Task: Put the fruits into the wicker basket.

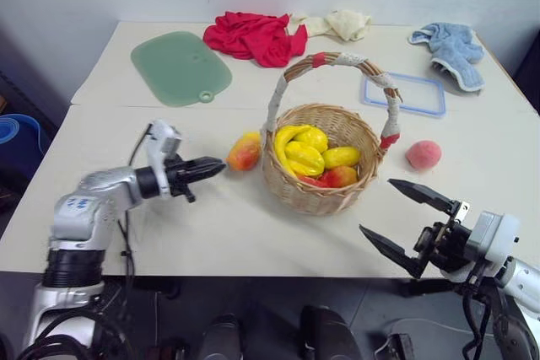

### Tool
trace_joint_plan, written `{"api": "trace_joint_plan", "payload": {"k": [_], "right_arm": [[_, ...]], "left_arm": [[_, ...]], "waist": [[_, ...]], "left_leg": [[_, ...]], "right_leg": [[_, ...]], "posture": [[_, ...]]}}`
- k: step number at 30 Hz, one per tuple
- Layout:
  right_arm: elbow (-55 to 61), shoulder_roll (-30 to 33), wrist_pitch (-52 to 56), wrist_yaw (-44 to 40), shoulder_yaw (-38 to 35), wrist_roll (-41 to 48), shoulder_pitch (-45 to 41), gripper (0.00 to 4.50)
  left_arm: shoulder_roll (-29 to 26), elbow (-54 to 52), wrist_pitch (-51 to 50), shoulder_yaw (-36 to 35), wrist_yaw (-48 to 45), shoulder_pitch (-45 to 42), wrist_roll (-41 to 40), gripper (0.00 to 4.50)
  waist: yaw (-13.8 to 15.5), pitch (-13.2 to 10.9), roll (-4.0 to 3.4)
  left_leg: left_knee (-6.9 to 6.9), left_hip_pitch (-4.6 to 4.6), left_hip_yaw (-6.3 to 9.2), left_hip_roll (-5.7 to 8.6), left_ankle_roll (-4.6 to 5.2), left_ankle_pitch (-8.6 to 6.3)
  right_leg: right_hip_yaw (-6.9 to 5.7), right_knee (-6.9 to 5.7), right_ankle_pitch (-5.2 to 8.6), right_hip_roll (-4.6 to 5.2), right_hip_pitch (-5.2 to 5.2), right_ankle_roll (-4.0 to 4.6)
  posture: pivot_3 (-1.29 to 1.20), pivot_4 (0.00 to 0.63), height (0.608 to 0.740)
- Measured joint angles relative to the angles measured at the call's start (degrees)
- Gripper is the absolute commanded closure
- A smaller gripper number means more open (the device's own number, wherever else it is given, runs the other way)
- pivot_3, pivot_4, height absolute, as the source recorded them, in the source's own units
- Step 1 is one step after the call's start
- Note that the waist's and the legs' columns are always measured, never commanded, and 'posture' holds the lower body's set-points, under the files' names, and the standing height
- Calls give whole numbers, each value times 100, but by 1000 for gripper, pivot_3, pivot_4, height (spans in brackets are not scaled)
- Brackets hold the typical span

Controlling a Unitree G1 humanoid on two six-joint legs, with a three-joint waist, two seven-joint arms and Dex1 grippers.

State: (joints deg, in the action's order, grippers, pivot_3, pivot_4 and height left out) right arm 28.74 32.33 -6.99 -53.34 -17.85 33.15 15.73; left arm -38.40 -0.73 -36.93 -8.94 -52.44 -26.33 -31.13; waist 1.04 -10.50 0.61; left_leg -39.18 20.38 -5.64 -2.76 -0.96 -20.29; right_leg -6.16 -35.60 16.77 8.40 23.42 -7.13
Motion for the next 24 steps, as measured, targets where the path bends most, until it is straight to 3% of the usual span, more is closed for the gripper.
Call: {"api": "trace_joint_plan", "payload": {"k": [4,9,12,16,22,24], "right_arm": [[-96,-9,-159,53,-228,-102,183,0],[-145,-14,-179,166,-286,-163,271,0],[-141,-14,-174,219,-284,-168,301,0],[-75,-14,-162,313,-281,-170,293,0],[416,31,25,595,-287,-119,119,0],[512,71,98,670,-288,-103,38,0]], "left_arm": [[-398,-109,304,-243,-968,-7,-375,3757],[-748,-370,258,-3,-1428,-28,-452,3757],[-767,-154,172,99,-1323,-120,-370,3221],[-801,418,337,109,-1010,-287,1,2135],[-1571,2436,2017,-118,-1155,-346,913,244],[-1778,3347,2668,-214,-1245,-425,1131,36]], "waist": [[45,1,2],[29,1,1],[13,1,1],[11,1,1],[-90,1,1],[-102,1,2]], "left_leg": [[-2,1,1,1,4,-2],[-1,1,2,0,5,-3],[0,-1,1,0,5,-2],[1,-1,0,0,6,-3],[8,3,-2,-3,6,-4],[8,4,-3,-3,7,-5]], "right_leg": [[1,0,0,0,-4,-1],[1,-2,-1,0,-2,-1],[3,-1,0,0,-1,-1],[3,-4,-1,-1,-1,-1],[2,0,0,-6,7,-1],[1,1,0,-6,7,-1]], "posture": [[0,150,740],[0,150,740],[0,150,740],[0,150,740],[0,150,740],[0,150,740]]}}
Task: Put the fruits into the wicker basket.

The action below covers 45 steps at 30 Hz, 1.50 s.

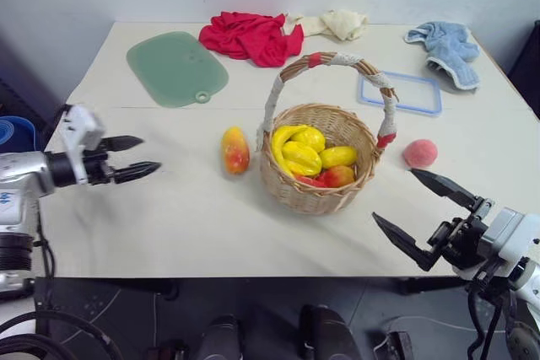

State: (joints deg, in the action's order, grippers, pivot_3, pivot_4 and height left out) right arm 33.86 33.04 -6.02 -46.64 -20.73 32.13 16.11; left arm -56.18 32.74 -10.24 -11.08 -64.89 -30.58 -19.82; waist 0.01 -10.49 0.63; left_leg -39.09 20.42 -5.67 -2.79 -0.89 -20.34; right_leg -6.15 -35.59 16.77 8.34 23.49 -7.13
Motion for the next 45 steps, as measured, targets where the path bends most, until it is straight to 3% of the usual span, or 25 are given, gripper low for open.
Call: {"api": "trace_joint_plan", "payload": {"k": [3,7,12,18,22,30,34,39,45], "right_arm": [[17,38,142,86,1,10,-126,0],[65,125,358,199,13,50,-418,0],[140,167,547,250,79,75,-652,0],[182,209,768,298,186,97,-947,0],[224,229,974,435,243,97,-1091,0],[474,218,1115,654,252,51,-1017,0],[531,177,1104,719,252,27,-874,0],[501,83,944,678,206,-31,-634,0],[347,-14,591,511,200,-85,-564,0]], "left_arm": [[-130,801,476,-84,-172,-45,153,36],[4,638,187,-102,-436,-156,14,36],[497,-507,-2364,360,-297,-939,-466,36],[2122,-350,-4159,1004,1015,-2417,-369,36],[2812,466,-4170,1205,1637,-3060,-30,36],[3353,1574,-3836,1560,2101,-3575,695,36],[3358,1668,-3448,1799,1965,-3511,968,36],[2888,1728,-3345,1744,1751,-3726,1128,36],[2595,803,-3724,2336,868,-3291,1306,36]], "waist": [[-4,0,1],[74,1,13],[168,1,17],[139,-2,34],[43,-3,35],[19,-6,40],[35,-11,50],[3,-14,54],[17,-13,54]], "left_leg": [[0,1,-4,0,3,-2],[-9,5,-1,0,3,-2],[-14,6,6,4,6,0],[-16,9,5,5,5,2],[-8,6,2,6,5,1],[-12,5,4,8,5,1],[-12,9,6,8,5,1],[-9,10,5,8,5,1],[-14,6,7,8,5,1]], "right_leg": [[-1,-1,0,0,0,0],[-3,-5,-1,1,0,-2],[-2,-9,-2,1,-6,-4],[-1,-7,-4,0,-5,-8],[-1,-5,-4,-2,3,-8],[-2,-1,-5,-2,-4,-8],[-2,-1,-5,-2,-1,-8],[-2,-1,-5,-2,3,-8],[-1,-2,-5,-2,-3,-8]], "posture": [[0,150,740],[0,150,740],[0,150,740],[0,150,740],[0,150,740],[0,150,740],[0,150,740],[0,150,740],[0,150,740]]}}
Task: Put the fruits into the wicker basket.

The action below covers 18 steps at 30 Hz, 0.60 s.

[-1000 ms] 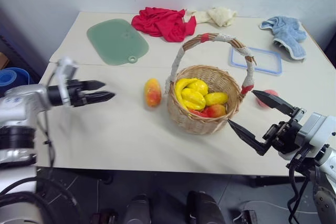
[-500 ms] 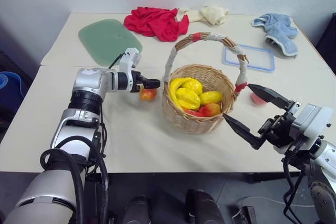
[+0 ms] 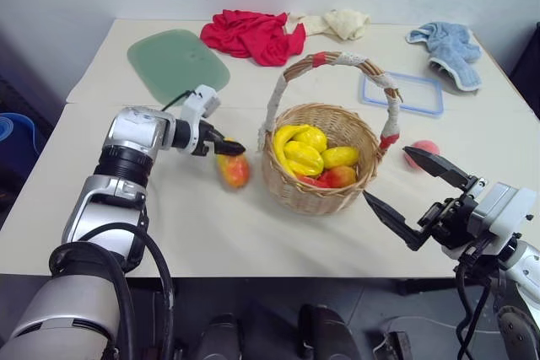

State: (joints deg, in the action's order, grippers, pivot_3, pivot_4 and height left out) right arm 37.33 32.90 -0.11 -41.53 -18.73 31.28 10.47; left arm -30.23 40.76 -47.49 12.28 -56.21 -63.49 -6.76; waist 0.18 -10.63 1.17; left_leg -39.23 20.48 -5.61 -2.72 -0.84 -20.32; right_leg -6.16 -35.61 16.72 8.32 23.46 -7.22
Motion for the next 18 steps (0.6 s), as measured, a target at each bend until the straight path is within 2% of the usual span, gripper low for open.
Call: {"api": "trace_joint_plan", "payload": {"k": [7,10,13,14,18], "right_arm": [[-239,-94,-364,-233,1,-65,217,0],[-329,-126,-522,-326,-8,-64,293,0],[-414,-152,-668,-424,-14,-64,409,0],[-428,-168,-731,-454,-13,-65,422,0],[-522,-174,-863,-510,-10,-65,406,0]], "left_arm": [[-60,-591,-357,61,-125,331,0,36],[-266,-1120,-630,200,-411,611,-47,606],[-429,-1485,-782,227,-547,812,-87,1445],[-452,-1581,-813,215,-546,877,-92,1599],[-459,-1781,-861,37,-472,1062,-182,1684]], "waist": [[-44,1,-1],[-58,1,-1],[-46,3,-4],[-42,3,-5],[-37,6,-7]], "left_leg": [[5,-16,-1,0,0,0],[9,-27,-1,0,-1,-1],[8,-31,1,-1,-2,-1],[6,-31,1,-1,-2,-1],[4,-33,1,0,-2,-1]], "right_leg": [[7,-8,0,0,-4,0],[8,-17,0,-1,-3,1],[11,-22,1,-1,-4,1],[14,-22,1,-1,-5,2],[17,-22,1,-1,-8,2]], "posture": [[0,150,740],[0,150,740],[0,150,740],[0,150,740],[0,150,740]]}}
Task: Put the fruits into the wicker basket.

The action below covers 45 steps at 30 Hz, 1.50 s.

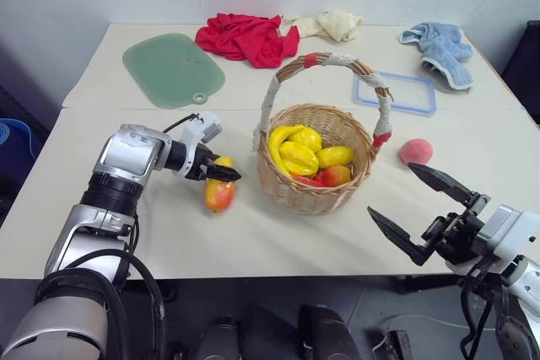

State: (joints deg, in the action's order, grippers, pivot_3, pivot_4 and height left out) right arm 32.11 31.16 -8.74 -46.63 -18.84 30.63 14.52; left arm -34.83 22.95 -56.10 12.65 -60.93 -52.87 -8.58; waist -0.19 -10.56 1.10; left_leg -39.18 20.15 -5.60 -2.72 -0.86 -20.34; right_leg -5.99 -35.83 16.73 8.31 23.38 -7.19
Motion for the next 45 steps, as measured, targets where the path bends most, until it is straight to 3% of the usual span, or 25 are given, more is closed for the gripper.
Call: {"api": "trace_joint_plan", "payload": {"k": [5,8,12,14,17,22,26,29,32,38,41,45], "right_arm": [[-93,1,-43,-35,4,2,-47,0],[-94,3,-39,-5,-38,39,-48,0],[-90,1,77,203,-397,261,-23,0],[-90,12,142,257,-505,274,-3,0],[-69,19,192,311,-546,273,-37,0],[46,28,367,445,-581,264,-117,0],[202,32,424,533,-606,252,-63,0],[304,25,487,641,-615,224,5,0],[451,9,512,742,-616,207,47,0],[508,-10,533,897,-657,199,238,0],[509,-14,555,1004,-841,228,268,0],[427,-190,633,1131,-1440,506,690,0]], "left_arm": [[-57,-43,134,-762,-477,501,-773,1713],[-483,-238,795,-1363,-1201,638,-1314,1713],[-1081,-1184,905,-1950,-2086,602,-2139,1713],[-739,-1666,921,-2039,-2015,541,-2435,1713],[264,-2116,994,-1834,-1233,349,-2522,1713],[2044,-2121,-118,-1577,1117,-80,-2484,1713],[2566,-1762,-526,-1508,2181,-245,-2383,1713],[2796,-1711,-511,-1407,2556,-271,-2290,789],[2809,-1717,-397,-1322,2633,-241,-2265,45],[2321,-1840,233,-1313,2129,96,-2285,45],[1799,-2062,749,-1231,1451,360,-2282,45],[934,-2113,2160,-1254,22,789,-2240,45]], "waist": [[0,-3,3],[5,-10,16],[48,-8,12],[170,-7,11],[258,-8,11],[230,-8,11],[136,-8,11],[158,-8,11],[163,-8,11],[151,-8,10],[155,-8,8],[174,-8,7]], "left_leg": [[-2,18,1,0,0,0],[-6,28,6,-3,-3,1],[-6,24,16,2,-4,-3],[-18,25,24,3,-3,-2],[-65,34,40,6,10,-11],[-74,38,38,8,28,-20],[-55,34,36,8,27,-20],[-54,36,35,8,26,-19],[-56,37,34,8,26,-19],[-55,36,33,8,25,-20],[-54,36,31,8,24,-20],[-50,39,33,7,23,-21]], "right_leg": [[-1,-1,0,0,19,0],[-7,-1,-1,-1,26,3],[-6,11,-2,1,8,2],[-7,16,-2,1,-3,2],[-5,17,-7,1,-22,-3],[0,23,-20,0,-30,-15],[0,27,-20,-5,-17,-16],[1,31,-20,-5,-15,-15],[2,33,-20,-5,-15,-15],[3,32,-19,-6,-13,-14],[4,32,-19,-6,-12,-14],[2,36,-18,-6,-10,-11]], "posture": [[0,150,740],[0,150,740],[0,150,740],[0,150,740],[0,150,740],[0,150,740],[0,150,740],[0,150,740],[0,150,740],[0,150,740],[0,150,740],[0,150,740]]}}
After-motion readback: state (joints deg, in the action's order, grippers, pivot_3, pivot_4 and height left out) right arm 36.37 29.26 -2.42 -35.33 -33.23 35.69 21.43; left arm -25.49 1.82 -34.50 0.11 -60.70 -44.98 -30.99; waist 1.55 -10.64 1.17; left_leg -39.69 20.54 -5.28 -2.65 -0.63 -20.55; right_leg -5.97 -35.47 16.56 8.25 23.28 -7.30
